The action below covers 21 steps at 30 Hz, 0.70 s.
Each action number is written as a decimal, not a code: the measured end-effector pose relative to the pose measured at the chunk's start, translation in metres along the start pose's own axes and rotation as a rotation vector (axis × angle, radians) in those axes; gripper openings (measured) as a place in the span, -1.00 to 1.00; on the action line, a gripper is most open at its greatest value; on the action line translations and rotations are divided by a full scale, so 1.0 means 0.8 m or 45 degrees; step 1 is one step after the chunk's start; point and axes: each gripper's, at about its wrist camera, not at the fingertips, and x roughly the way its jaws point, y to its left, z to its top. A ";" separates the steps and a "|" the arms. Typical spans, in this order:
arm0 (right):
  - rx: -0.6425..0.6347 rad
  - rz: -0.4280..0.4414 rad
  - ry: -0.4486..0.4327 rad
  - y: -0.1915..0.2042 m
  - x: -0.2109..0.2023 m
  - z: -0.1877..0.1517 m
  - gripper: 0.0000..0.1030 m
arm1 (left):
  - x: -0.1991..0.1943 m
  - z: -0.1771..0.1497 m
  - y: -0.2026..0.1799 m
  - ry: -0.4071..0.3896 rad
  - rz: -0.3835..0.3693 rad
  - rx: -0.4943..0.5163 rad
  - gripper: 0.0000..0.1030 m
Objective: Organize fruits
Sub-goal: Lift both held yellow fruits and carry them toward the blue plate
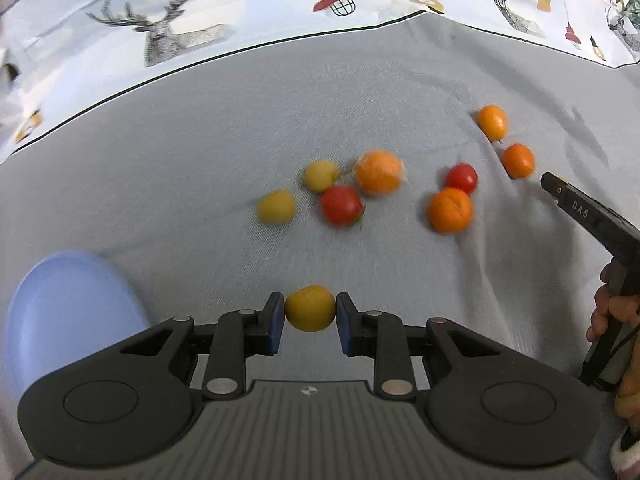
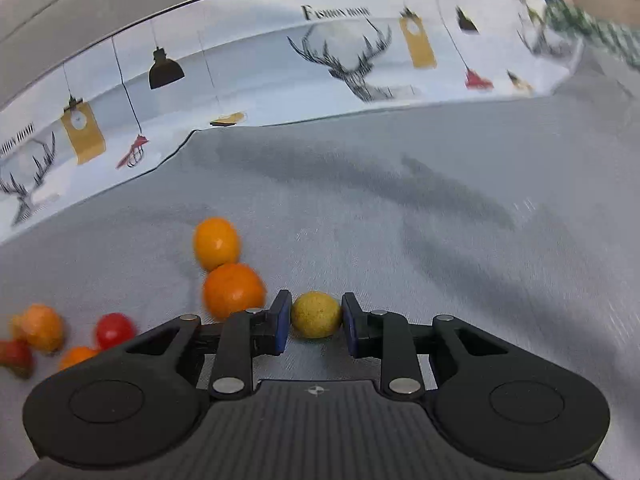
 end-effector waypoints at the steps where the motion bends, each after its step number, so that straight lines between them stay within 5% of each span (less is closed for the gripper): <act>1: 0.019 0.015 0.015 0.003 -0.011 0.000 -0.45 | -0.013 -0.009 0.002 0.000 0.001 -0.002 -0.41; 9: 0.102 0.290 0.188 0.031 -0.135 -0.024 -0.45 | -0.113 -0.089 0.034 -0.003 0.031 -0.086 -0.41; 21: -0.181 0.641 0.211 0.143 -0.303 -0.081 -0.45 | -0.234 -0.229 0.093 -0.160 0.135 -0.229 -0.41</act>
